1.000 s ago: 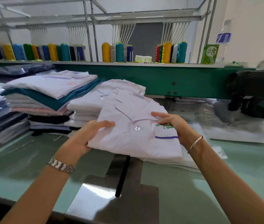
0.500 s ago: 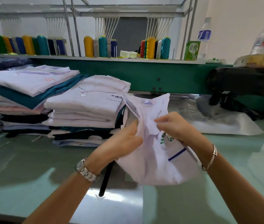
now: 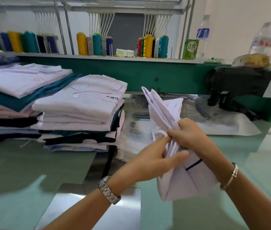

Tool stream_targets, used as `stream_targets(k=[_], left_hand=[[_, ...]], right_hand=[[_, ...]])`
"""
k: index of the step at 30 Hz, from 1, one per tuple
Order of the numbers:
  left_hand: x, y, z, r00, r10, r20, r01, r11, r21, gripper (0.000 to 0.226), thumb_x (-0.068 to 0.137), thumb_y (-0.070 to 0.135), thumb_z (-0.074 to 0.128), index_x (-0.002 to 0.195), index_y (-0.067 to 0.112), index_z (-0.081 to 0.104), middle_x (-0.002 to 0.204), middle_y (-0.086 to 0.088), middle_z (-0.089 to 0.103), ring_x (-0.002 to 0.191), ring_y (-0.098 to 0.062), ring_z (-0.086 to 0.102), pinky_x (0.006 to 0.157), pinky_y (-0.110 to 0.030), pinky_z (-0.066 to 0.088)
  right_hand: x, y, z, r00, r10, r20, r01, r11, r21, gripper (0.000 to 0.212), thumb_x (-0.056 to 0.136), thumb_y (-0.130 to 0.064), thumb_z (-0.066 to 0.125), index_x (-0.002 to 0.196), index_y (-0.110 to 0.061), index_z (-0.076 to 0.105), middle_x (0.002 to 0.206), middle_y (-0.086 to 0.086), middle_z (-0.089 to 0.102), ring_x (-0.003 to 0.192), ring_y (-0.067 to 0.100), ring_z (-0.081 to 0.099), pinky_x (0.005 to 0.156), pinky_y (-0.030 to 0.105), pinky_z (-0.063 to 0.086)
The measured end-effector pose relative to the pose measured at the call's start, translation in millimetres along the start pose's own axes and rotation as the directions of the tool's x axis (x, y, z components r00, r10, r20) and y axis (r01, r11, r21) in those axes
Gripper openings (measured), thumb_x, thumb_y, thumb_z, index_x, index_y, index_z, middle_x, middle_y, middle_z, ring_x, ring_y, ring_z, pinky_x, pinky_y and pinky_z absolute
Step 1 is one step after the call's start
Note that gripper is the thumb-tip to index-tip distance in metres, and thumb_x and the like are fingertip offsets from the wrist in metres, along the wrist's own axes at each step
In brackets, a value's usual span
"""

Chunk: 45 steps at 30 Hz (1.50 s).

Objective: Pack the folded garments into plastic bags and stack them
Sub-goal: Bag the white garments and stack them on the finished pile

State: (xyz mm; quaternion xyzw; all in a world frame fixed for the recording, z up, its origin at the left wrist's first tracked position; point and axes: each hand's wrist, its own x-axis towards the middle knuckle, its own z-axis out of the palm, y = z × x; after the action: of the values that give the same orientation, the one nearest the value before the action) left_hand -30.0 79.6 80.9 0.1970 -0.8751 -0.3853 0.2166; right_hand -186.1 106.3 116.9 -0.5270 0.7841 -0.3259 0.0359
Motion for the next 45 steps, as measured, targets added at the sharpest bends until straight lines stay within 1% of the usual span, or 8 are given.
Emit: stream_targets(k=[4,8,11,18,27,31,40,45], left_hand=[[11.6,-23.4,-0.5,0.984,-0.004,-0.178,-0.044,0.964,-0.262,0.034,0.09,0.051,0.051,0.11,0.026,0.061,0.096,0.0,0.066,0.069,-0.007,0.059,0.061,-0.025,0.046],[31.2,-73.3,-26.7,0.93,0.26,-0.26,-0.044,0.78,0.624,0.03,0.1,0.033,0.049,0.129,0.025,0.054,0.123,0.013,0.059,0.113,-0.006,0.056,0.091,-0.022,0.041],[47.4,-104.0,-43.5,0.995,0.096,-0.04,-0.022,0.571,0.82,0.05,0.1,0.046,0.045,0.144,0.023,0.043,0.151,0.006,0.042,0.141,-0.012,0.034,0.114,-0.029,0.023],[58.6,-121.3,-57.5,0.997,0.061,-0.04,-0.009,0.651,0.759,0.044,0.094,0.056,0.052,0.132,0.034,0.058,0.133,0.012,0.06,0.112,-0.013,0.061,0.089,-0.026,0.046],[61.9,-114.5,-59.7,0.863,0.436,-0.255,-0.167,0.722,0.672,0.025,0.086,-0.005,0.062,0.083,0.017,0.049,0.073,0.009,0.064,0.049,-0.016,0.053,0.043,-0.027,0.048],[63.7,-106.5,-59.6,0.897,0.394,-0.198,-0.135,0.674,0.727,0.039,0.081,-0.011,0.063,0.085,0.025,0.076,0.109,0.014,0.072,0.062,-0.008,0.064,0.042,-0.003,0.02],[72.0,-104.9,-61.2,0.948,0.243,-0.206,-0.034,0.719,0.694,0.017,0.081,-0.001,0.065,0.078,0.01,0.053,0.063,0.003,0.048,0.053,-0.022,0.045,0.044,-0.019,0.027],[83.1,-106.2,-75.3,0.997,0.061,-0.049,-0.022,0.822,0.569,0.06,0.097,0.015,0.055,0.151,0.024,0.033,0.153,0.01,0.038,0.136,-0.011,0.041,0.108,-0.034,0.042]], right_hand=[[1.3,11.9,-8.6,0.999,0.026,0.028,-0.025,0.999,-0.021,0.033,0.08,-0.019,0.061,0.054,-0.011,0.043,0.049,0.001,0.04,0.042,0.014,0.037,0.038,0.022,0.03],[0.4,21.2,-19.9,0.998,0.056,0.026,-0.056,0.998,-0.016,0.034,0.081,-0.019,0.062,0.056,-0.011,0.04,0.048,0.001,0.037,0.037,0.012,0.034,0.034,0.019,0.028],[-2.8,26.2,-25.6,0.997,0.062,0.034,-0.062,0.998,-0.003,0.037,0.081,-0.016,0.063,0.054,-0.012,0.037,0.046,0.0,0.035,0.035,0.012,0.032,0.032,0.018,0.027],[-10.9,31.1,-33.5,0.991,0.053,0.123,-0.061,0.996,0.064,0.024,0.082,-0.014,0.064,0.062,-0.004,0.054,0.058,0.008,0.041,0.052,0.018,0.038,0.049,0.027,0.029],[-36.1,29.3,-47.5,0.976,-0.093,0.199,0.059,0.984,0.171,0.035,0.087,-0.011,0.066,0.06,0.007,0.056,0.048,-0.001,0.041,0.043,0.01,0.036,0.044,0.024,0.028],[-54.0,26.5,-55.5,0.946,-0.214,0.242,0.145,0.951,0.274,0.034,0.09,-0.014,0.064,0.067,0.01,0.055,0.057,0.007,0.045,0.054,0.015,0.041,0.052,0.03,0.029],[-85.2,28.7,-69.2,0.845,-0.364,0.391,0.175,0.88,0.441,0.015,0.087,-0.023,0.061,0.088,-0.014,0.073,0.086,-0.002,0.071,0.075,0.014,0.069,0.065,0.025,0.053],[-83.4,37.8,-69.6,0.799,-0.31,0.515,0.14,0.929,0.342,0.014,0.093,-0.016,0.06,0.092,-0.024,0.071,0.086,0.001,0.071,0.076,0.016,0.068,0.068,0.026,0.053]])
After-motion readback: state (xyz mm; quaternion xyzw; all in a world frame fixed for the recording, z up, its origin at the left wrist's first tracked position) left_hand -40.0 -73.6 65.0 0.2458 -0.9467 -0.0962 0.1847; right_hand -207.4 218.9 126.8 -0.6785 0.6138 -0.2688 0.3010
